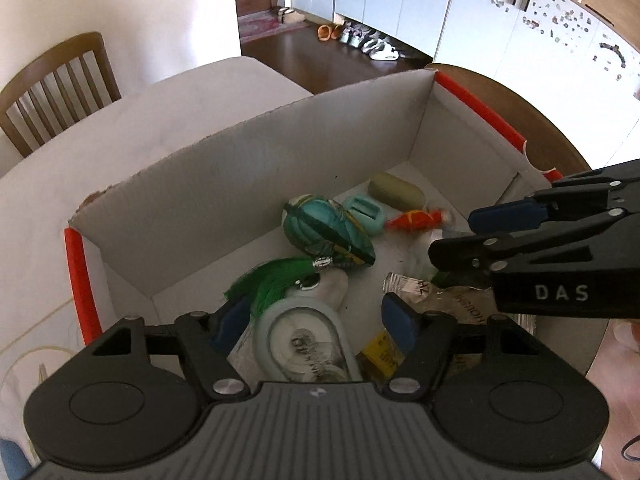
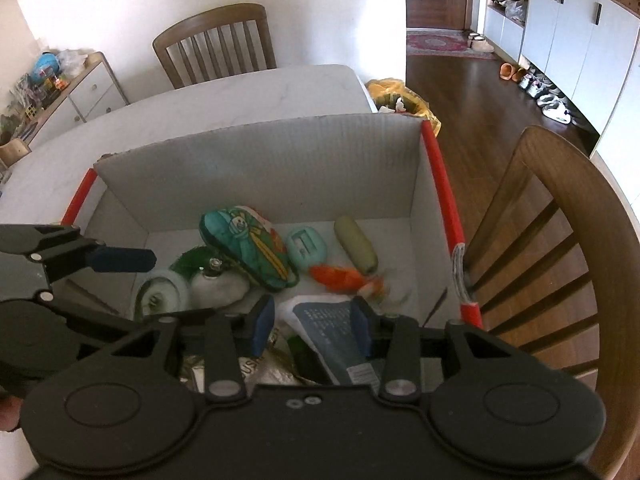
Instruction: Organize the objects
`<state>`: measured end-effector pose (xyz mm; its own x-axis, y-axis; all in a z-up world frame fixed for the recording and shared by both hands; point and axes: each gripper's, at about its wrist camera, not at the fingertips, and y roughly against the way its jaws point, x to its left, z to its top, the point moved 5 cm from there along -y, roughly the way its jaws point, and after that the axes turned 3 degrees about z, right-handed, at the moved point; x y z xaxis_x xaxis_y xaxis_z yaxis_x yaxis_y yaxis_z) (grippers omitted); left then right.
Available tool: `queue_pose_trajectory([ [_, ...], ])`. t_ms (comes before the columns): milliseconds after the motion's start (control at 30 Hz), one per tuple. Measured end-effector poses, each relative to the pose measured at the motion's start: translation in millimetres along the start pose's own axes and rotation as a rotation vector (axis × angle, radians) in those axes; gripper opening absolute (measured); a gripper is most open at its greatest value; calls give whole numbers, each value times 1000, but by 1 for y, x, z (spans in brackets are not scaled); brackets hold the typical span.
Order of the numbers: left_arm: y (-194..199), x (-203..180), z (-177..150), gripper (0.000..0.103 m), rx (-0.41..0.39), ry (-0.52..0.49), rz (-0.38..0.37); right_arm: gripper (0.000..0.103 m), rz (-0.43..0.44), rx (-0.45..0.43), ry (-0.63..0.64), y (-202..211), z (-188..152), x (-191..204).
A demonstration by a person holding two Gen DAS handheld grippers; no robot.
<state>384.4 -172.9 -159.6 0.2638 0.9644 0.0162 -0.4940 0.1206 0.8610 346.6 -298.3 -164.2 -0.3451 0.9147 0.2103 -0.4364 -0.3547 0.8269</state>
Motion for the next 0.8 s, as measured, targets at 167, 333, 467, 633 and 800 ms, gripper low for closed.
queue_pose_trajectory([
  [167, 8, 2, -1, 72, -19, 18, -7, 42, 19, -21, -8, 11, 0, -2],
  [333, 26, 1, -2, 73, -58, 29, -6, 43, 31, -53, -1, 27, 0, 0],
  [467, 45, 3, -6, 73, -98, 51, -5, 44, 45, -83, 5, 42, 0, 4],
  [633, 73, 5, -9, 73, -158, 65, -8, 45, 63, -123, 22, 64, -1, 15],
  [800, 100, 7, -17, 73, -211, 87, -7, 46, 83, -161, 26, 85, -6, 25],
])
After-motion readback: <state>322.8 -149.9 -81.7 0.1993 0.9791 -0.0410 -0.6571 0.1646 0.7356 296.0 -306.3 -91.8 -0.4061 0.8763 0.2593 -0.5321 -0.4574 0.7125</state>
